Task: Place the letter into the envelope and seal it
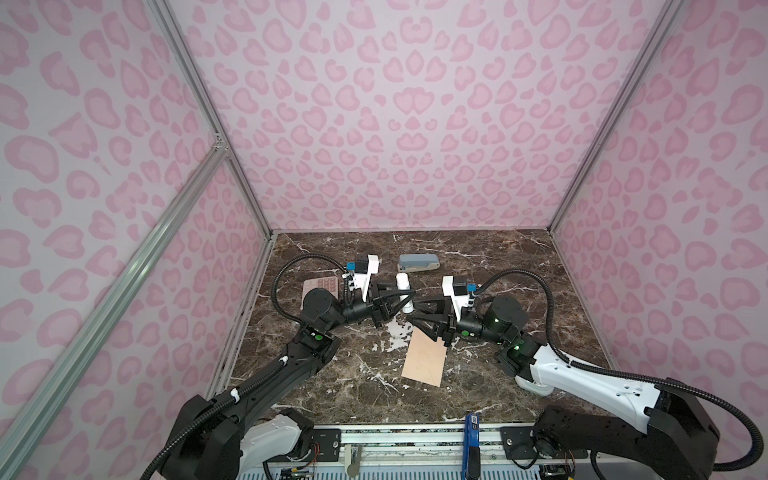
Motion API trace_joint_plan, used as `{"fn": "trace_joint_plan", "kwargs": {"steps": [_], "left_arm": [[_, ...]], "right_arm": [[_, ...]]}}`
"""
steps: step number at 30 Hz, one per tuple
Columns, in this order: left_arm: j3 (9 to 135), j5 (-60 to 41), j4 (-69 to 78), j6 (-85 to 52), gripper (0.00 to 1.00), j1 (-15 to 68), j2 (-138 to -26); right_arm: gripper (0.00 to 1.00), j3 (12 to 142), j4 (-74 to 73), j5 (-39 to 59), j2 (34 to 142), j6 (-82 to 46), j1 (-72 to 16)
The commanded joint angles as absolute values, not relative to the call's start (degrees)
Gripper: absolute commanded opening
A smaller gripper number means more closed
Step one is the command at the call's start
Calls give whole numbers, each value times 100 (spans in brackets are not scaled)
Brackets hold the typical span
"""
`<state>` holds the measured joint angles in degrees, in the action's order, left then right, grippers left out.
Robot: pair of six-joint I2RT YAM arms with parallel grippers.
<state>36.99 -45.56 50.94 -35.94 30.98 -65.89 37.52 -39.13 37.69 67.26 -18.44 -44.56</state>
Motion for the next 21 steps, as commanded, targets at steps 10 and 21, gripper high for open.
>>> {"fn": "trace_joint_plan", "kwargs": {"steps": [10,21], "left_arm": [[3719,-4637,5457,-3621,4,3173,-6662],[3724,-4502,5274,-3548,4,3197,-6619]], "right_arm": [[34,3847,-4275,3962,6913,-1880,-4497],[19,3849,-4047,3656,6824,-1715,-4509]]}}
